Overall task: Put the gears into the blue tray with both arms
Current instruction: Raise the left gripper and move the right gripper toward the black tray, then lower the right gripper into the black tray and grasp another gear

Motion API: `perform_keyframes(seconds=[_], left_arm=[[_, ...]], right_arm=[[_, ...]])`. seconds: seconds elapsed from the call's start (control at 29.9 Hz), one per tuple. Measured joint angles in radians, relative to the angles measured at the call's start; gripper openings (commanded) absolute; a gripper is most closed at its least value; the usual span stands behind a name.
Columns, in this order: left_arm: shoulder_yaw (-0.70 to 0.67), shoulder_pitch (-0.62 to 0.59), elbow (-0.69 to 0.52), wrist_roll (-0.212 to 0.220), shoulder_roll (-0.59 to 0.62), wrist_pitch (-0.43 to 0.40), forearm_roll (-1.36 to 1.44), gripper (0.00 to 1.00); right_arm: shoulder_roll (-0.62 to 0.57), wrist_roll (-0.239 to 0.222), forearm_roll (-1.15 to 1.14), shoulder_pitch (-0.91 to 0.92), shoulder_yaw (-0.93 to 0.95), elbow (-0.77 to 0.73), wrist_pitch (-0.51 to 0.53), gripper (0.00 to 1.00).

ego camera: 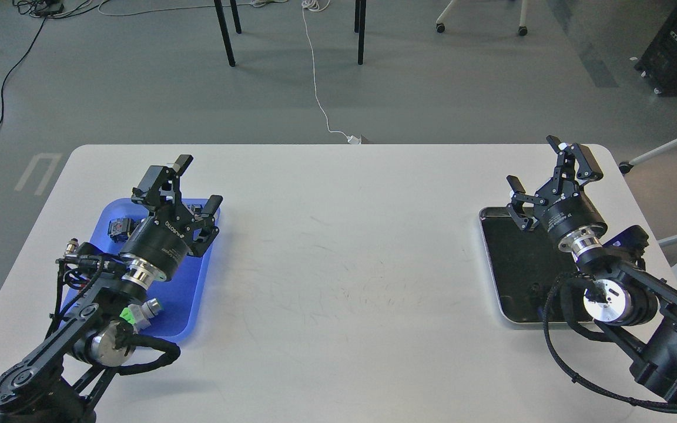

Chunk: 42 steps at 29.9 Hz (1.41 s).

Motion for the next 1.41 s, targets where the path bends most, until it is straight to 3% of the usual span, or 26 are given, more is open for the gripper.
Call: perform_keyframes(seconds=[0.33, 0.54, 0.74, 0.87, 1.14, 1.41], left_arm=[[0.008, -0.001, 0.012, -0.006, 0.019, -0.053, -0.012, 0.98], [0.009, -0.003, 0.005, -0.011, 0.025, -0.055, -0.011, 0.98], [0.014, -0.003, 0.001, -0.011, 0.025, -0.057, -0.011, 0.98], [0.015, -0.003, 0.001, -0.011, 0.024, -0.057, -0.011, 0.98], [0.015, -0.001, -0.001, -0.011, 0.025, -0.057, -0.011, 0.98], [0.016, -0.001, -0.003, -0.011, 0.025, -0.057, -0.011, 0.98]], right_arm=[[-0.046, 0.000, -0.071, 0.016, -0.021, 0.044, 0.002, 0.99], [-0.211, 0.000, -0.336, 0.088, -0.116, 0.184, 0.011, 0.99], [-0.443, 0.000, -0.673, 0.292, -0.319, 0.250, 0.157, 0.99], [-0.530, 0.000, -0.897, 0.409, -0.403, 0.253, 0.264, 0.99], [-0.555, 0.000, -1.075, 0.439, -0.468, 0.279, 0.325, 0.99], [-0.566, 0.000, -1.586, 0.443, -0.541, 0.273, 0.329, 0.99]])
